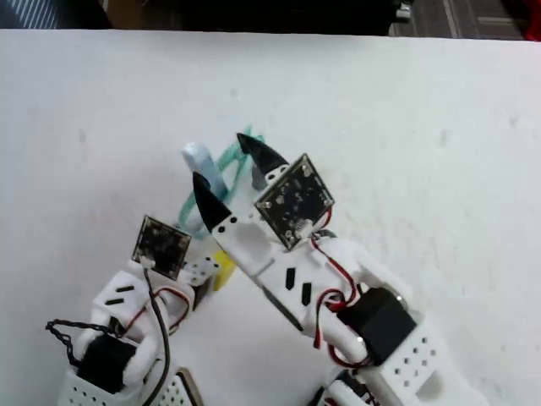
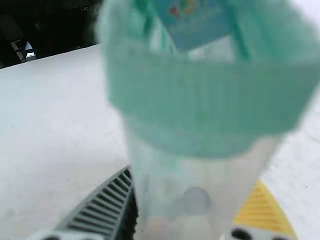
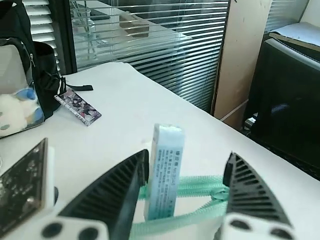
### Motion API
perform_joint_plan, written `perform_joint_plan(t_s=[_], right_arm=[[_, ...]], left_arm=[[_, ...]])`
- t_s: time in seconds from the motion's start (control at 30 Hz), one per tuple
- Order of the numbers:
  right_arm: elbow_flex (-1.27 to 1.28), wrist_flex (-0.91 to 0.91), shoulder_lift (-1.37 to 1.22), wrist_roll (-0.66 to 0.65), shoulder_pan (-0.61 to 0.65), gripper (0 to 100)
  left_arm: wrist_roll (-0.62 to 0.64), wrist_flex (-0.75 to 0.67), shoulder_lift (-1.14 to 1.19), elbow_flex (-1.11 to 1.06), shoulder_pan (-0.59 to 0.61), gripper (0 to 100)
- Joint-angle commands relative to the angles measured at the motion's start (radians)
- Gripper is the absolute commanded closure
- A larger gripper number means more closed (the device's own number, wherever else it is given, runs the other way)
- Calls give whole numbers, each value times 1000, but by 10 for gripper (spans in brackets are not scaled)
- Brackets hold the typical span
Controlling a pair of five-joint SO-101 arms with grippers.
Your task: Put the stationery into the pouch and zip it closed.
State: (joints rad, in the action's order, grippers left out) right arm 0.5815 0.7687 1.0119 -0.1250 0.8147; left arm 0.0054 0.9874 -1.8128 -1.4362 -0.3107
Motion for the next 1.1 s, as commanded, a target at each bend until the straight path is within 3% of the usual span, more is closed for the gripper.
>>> perform_joint_plan(t_s=[0.0,0.17,0.27,0.47,0.63,0.9,1.07], right_arm=[[-69,27,10,-3,8,783],[-71,42,12,-5,7,996],[-60,62,-2,-57,7,948],[-106,117,-50,-189,4,982],[-310,110,-48,-192,4,983],[-496,36,-414,-193,4,983],[-615,163,-524,-193,2,983]], left_arm=[[-2,-5,16,12,-7,736],[-2,-3,16,12,-4,736],[-2,-3,16,12,-5,736],[-2,-3,16,12,-4,736],[-2,-3,16,12,-10,736],[-5,-3,16,11,-12,736],[-5,-3,16,11,-12,736]])
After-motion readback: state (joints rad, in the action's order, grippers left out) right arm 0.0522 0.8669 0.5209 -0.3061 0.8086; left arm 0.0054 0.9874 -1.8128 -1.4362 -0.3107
